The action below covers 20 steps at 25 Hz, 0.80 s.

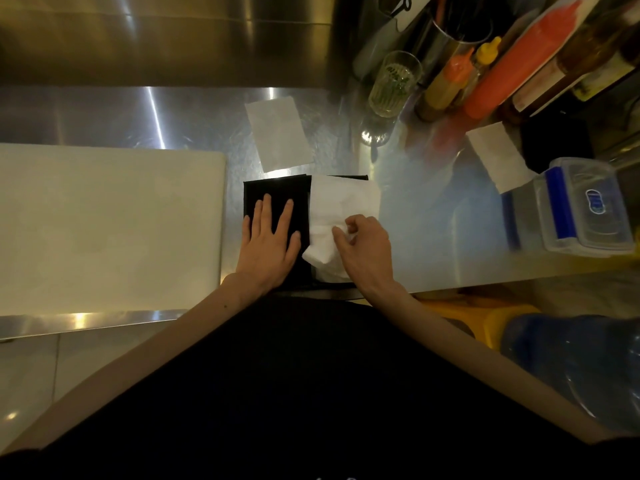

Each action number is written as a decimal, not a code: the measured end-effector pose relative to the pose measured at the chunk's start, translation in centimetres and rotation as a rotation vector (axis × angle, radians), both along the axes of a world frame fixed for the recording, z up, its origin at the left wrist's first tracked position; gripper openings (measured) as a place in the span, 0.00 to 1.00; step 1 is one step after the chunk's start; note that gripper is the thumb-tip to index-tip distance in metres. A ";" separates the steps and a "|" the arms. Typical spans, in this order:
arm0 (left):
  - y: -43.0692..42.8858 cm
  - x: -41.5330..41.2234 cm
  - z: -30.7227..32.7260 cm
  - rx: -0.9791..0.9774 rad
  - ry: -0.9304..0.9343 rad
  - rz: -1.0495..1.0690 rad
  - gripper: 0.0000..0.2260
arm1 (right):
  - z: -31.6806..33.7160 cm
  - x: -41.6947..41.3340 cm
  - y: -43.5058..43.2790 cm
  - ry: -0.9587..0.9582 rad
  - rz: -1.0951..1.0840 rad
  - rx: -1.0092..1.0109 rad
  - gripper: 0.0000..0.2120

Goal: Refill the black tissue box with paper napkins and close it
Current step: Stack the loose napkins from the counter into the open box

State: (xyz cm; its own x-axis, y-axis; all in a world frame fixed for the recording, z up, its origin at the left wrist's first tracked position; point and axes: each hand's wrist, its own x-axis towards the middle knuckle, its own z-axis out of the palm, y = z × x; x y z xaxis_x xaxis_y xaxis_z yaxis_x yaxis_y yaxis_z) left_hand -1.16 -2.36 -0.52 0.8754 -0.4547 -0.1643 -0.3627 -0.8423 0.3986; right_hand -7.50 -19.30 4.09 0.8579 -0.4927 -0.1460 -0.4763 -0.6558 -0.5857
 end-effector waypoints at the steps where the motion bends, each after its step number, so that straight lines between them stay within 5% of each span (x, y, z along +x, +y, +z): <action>1: 0.0 0.0 0.0 -0.003 -0.006 -0.003 0.27 | -0.2 -0.1 0.1 0.053 0.054 -0.029 0.16; 14: 0.0 -0.1 0.1 0.002 -0.001 -0.004 0.28 | -0.9 0.6 0.6 0.459 0.452 -0.280 0.29; 20: 0.0 -0.2 0.1 0.001 -0.006 -0.003 0.28 | -0.9 2.1 0.3 0.157 0.453 -0.356 0.24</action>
